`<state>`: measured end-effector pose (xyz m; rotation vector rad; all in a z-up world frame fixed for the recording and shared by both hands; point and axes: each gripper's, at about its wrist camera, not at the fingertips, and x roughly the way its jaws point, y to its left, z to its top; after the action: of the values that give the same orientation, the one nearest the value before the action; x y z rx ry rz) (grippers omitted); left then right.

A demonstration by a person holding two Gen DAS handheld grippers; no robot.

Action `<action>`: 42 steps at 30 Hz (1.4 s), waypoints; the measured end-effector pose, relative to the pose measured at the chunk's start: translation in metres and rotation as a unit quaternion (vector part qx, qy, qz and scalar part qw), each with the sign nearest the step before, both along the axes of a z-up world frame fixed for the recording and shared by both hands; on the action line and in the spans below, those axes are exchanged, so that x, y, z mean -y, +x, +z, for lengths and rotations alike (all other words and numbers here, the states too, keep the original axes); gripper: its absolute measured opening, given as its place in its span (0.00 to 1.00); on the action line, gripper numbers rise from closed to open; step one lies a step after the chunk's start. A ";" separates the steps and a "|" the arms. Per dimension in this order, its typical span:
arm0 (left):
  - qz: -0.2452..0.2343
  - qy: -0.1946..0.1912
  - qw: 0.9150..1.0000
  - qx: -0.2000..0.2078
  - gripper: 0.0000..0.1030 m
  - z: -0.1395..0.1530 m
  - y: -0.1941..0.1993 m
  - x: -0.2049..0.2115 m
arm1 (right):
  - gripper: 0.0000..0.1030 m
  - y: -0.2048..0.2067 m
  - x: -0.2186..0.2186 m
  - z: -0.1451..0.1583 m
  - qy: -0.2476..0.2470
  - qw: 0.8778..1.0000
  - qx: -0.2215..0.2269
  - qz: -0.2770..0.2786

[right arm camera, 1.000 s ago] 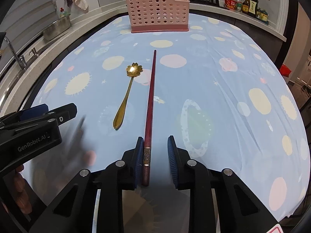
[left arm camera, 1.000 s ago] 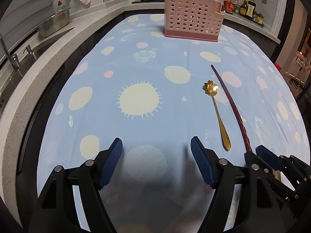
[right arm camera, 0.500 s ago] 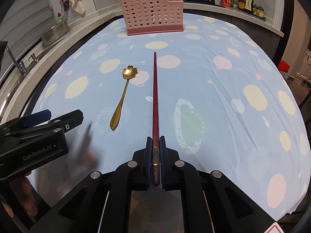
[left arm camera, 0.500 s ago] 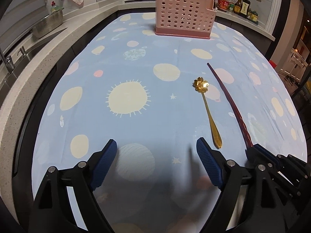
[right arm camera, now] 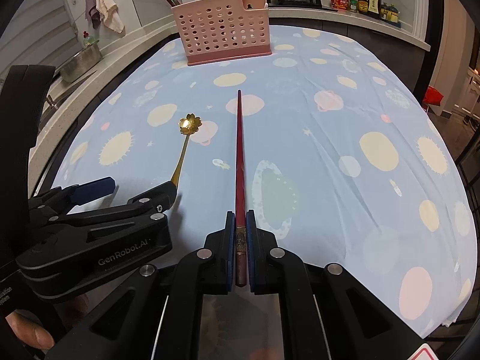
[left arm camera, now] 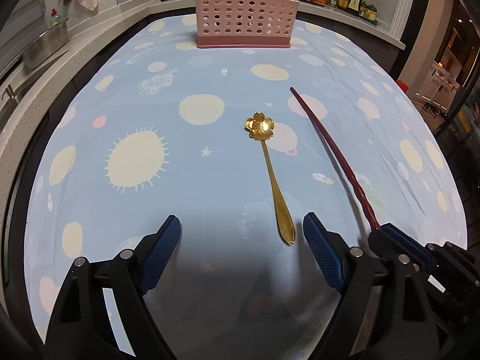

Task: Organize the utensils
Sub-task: 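Close the right tool on the dark red chopstick while the left tool approaches the gold spoon, then close the left tool on the gold spoon handle, then lift the spoon and chopstick and carry them over the pink holder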

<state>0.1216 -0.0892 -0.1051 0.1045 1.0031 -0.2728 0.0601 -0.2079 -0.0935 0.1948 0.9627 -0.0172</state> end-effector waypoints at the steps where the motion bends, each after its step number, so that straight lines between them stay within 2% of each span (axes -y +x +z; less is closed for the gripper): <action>1: -0.002 0.001 1.000 0.000 0.74 -0.001 0.000 0.002 | 0.07 0.000 0.002 -0.001 0.001 1.000 -0.001 -0.001; 3: -0.010 -0.002 1.000 -0.009 0.69 -0.004 0.002 0.007 | 0.07 0.001 0.004 -0.002 0.004 1.000 -0.003 -0.004; 6: -0.016 0.005 1.000 0.000 0.62 -0.005 0.001 0.010 | 0.07 0.002 0.008 -0.005 0.010 1.000 -0.006 -0.008; 8: -0.020 0.004 1.000 0.004 0.52 -0.004 0.000 0.010 | 0.07 0.002 0.009 -0.007 0.013 1.000 -0.008 -0.009; 10: -0.023 -0.001 1.000 0.005 0.36 -0.002 -0.001 0.008 | 0.07 0.003 0.009 -0.008 0.015 1.000 -0.009 -0.009; 11: -0.024 -0.005 1.000 0.004 0.32 -0.002 0.000 0.007 | 0.07 0.003 0.009 -0.008 0.016 1.000 -0.009 -0.009; 13: -0.028 -0.013 1.000 0.001 0.18 -0.001 0.000 0.005 | 0.07 0.003 0.009 -0.009 0.017 1.000 -0.010 -0.008; 15: -0.032 -0.023 0.999 -0.007 0.11 -0.001 0.000 0.003 | 0.07 0.003 0.009 -0.009 0.018 1.000 -0.010 -0.008; 21: -0.031 -0.036 0.999 -0.004 0.10 0.009 -0.004 -0.004 | 0.07 0.001 0.010 -0.004 0.022 1.000 -0.003 -0.010; 29: -0.016 -0.059 0.998 0.025 0.10 0.042 -0.010 -0.020 | 0.07 -0.002 0.008 0.013 0.028 0.999 0.013 -0.008; 35: -0.005 -0.070 0.996 0.053 0.08 0.068 -0.010 -0.030 | 0.07 -0.004 0.008 0.038 0.034 0.999 0.041 -0.008; 38: -0.004 -0.077 0.995 0.063 0.01 0.080 -0.008 -0.032 | 0.07 -0.004 0.010 0.054 0.040 0.997 0.061 -0.011; 42: -0.004 -0.084 0.994 0.074 0.01 0.091 -0.005 -0.033 | 0.07 -0.001 0.013 0.076 0.045 0.995 0.088 -0.013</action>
<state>0.1165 -0.0560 -0.0141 -0.0239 0.8291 -0.3504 0.0594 -0.2205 -0.0172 0.2865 0.7862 0.0194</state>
